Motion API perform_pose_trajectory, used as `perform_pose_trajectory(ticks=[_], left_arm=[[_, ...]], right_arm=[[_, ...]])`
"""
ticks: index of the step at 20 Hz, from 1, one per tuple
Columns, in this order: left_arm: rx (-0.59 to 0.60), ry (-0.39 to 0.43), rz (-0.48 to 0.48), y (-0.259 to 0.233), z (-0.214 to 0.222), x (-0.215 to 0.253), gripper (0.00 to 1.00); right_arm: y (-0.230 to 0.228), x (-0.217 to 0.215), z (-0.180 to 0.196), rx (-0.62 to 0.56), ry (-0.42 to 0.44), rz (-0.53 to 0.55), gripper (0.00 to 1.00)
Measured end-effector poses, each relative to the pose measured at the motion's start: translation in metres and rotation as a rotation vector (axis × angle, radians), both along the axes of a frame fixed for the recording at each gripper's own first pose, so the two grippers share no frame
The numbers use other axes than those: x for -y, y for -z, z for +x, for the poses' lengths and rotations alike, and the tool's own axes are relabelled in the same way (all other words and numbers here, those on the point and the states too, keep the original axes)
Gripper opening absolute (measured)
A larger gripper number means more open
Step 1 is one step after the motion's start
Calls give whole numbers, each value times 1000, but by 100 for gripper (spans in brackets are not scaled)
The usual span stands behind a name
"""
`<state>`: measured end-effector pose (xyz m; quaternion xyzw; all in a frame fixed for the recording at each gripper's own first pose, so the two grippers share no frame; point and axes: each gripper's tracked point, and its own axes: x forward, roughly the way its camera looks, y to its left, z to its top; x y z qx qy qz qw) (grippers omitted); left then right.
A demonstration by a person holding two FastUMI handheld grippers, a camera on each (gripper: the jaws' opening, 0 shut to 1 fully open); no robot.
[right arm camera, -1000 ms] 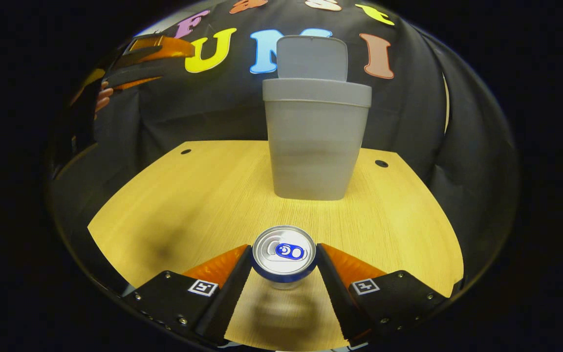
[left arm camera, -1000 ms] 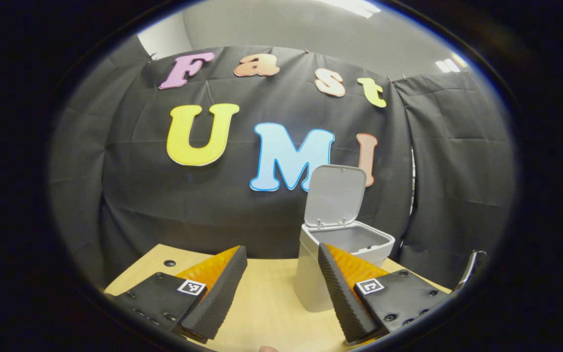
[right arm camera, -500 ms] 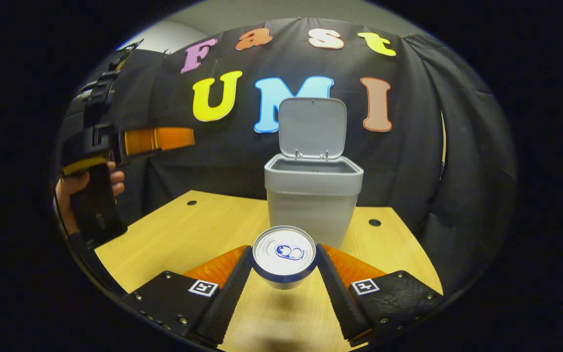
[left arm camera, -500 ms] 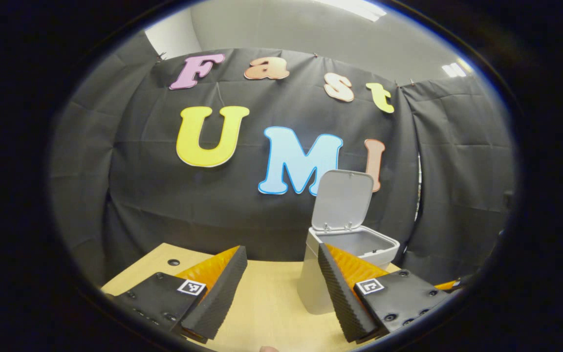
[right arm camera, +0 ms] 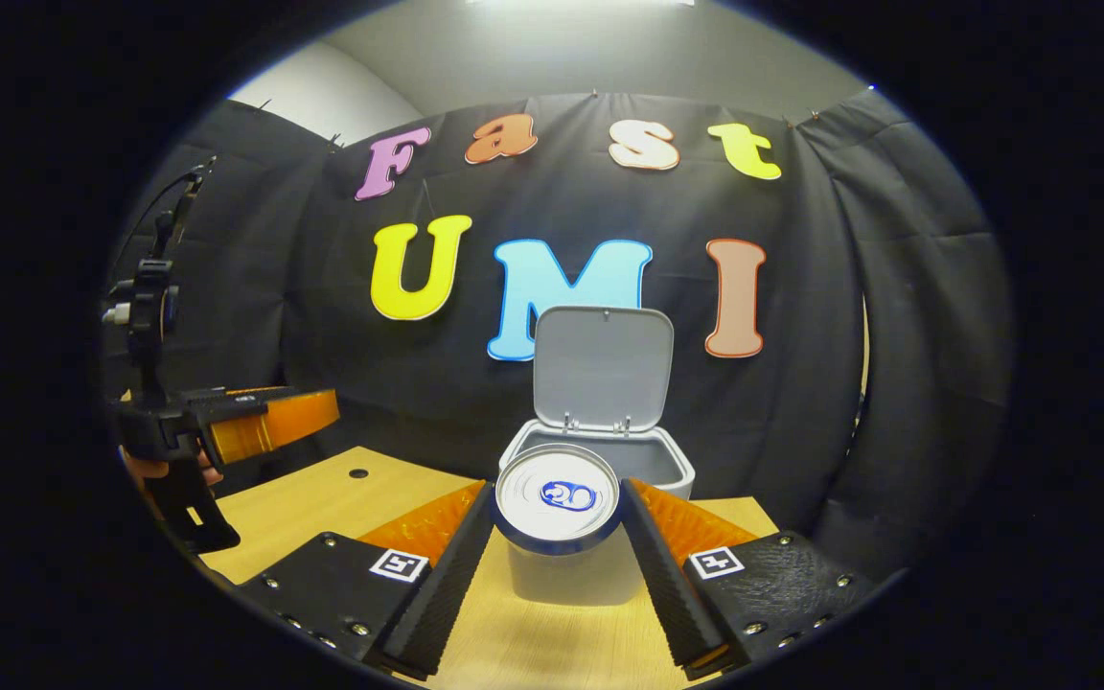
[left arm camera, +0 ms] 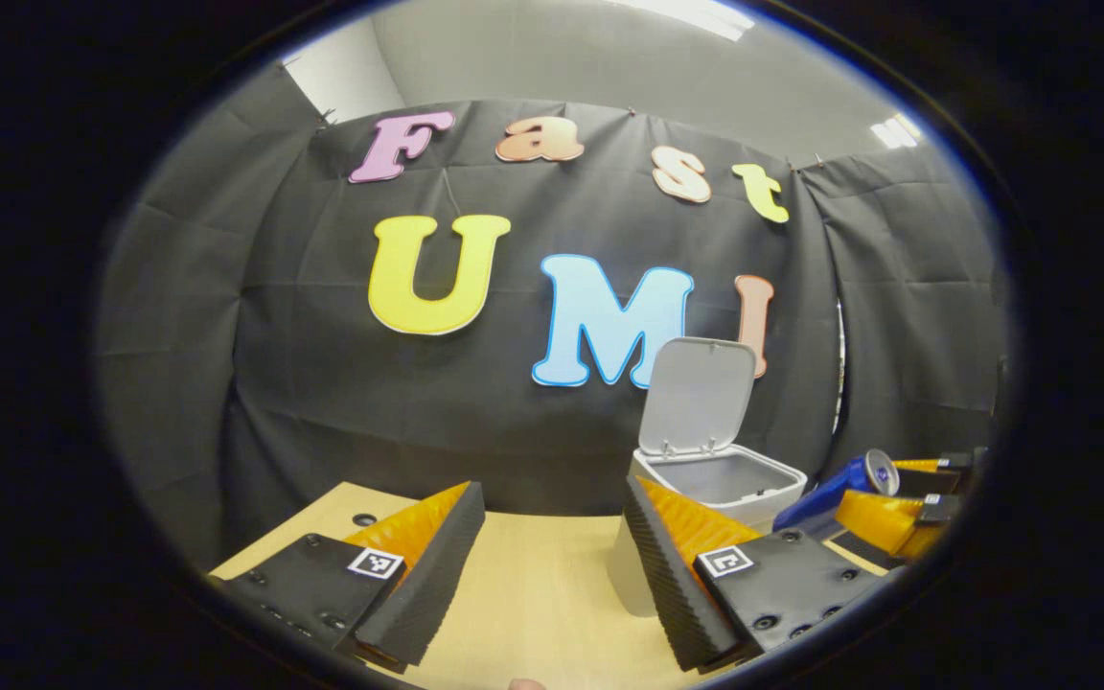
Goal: Press the lid of the desktop garbage bin to open it, pick up the crumpled paper on the desktop and throw it into the bin, then pick up the pop can on the desktop and drop it into the bin, and finally close the garbage bin lid.
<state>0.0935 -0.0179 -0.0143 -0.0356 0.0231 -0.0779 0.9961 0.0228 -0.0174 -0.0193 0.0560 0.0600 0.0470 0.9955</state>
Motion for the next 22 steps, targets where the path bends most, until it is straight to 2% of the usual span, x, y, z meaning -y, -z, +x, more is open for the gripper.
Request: perform_pose_trajectory(ticks=[5, 7, 9, 16, 22], left_arm=[[-2, 17, -13, 1, -1, 6, 95], [-4, 25, -9, 2, -1, 7, 96], [-4, 24, 1, 2, 0, 5, 94], [-6, 24, -1, 2, -1, 1, 94], [-17, 21, 0, 5, 3, 0, 94]], right_arm=[[-37, 5, 26, 120, 22, -56, 83], [-42, 3, 37, 148, 28, -86, 80], [-41, 0, 46, 160, 26, -110, 84], [-26, -13, 81, 163, 11, -179, 84], [2, -21, 102, 92, -11, -205, 83]])
